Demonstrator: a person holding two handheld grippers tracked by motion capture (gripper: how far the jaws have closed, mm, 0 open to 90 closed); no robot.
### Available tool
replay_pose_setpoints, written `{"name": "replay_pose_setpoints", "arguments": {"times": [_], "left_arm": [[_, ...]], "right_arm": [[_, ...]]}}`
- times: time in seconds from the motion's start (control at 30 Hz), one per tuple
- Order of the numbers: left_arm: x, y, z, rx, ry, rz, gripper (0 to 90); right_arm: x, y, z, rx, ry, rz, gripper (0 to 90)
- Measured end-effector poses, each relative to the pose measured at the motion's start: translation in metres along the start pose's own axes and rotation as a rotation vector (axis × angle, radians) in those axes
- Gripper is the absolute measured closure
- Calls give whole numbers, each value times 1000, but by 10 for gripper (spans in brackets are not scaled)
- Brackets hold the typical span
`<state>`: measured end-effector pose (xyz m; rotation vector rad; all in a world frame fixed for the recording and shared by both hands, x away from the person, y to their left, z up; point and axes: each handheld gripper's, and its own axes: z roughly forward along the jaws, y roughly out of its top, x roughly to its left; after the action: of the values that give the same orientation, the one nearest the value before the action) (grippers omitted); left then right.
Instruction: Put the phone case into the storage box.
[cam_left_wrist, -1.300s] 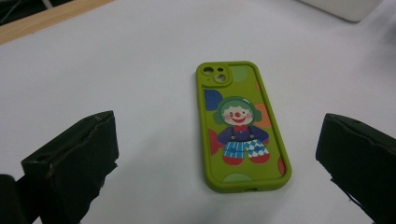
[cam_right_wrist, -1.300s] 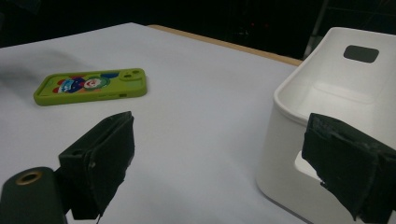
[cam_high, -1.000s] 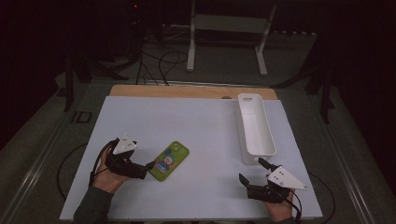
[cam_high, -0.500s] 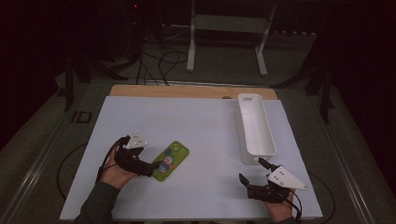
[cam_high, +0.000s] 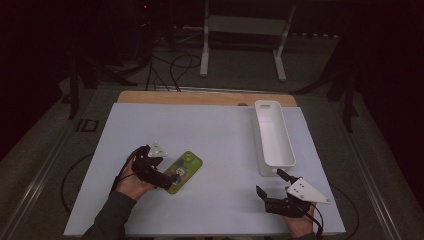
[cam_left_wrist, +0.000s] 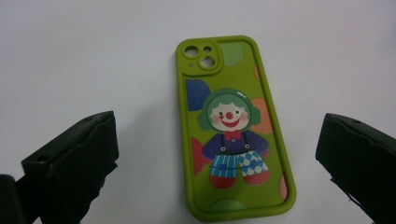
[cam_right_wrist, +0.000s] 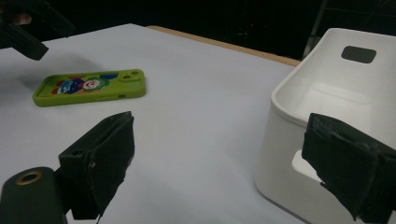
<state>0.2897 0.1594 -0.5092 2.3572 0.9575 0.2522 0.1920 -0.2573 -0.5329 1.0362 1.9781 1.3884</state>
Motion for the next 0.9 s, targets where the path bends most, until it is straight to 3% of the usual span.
{"name": "replay_pose_setpoints", "arguments": {"times": [0.33,0.9], "left_arm": [[-4,5,10,48,0,0,0],[-12,10,24,81,-7,2,0]], "right_arm": [[0,0,0,0,0,-1,94],[-1,0,-1,1,-1,2,94]]}}
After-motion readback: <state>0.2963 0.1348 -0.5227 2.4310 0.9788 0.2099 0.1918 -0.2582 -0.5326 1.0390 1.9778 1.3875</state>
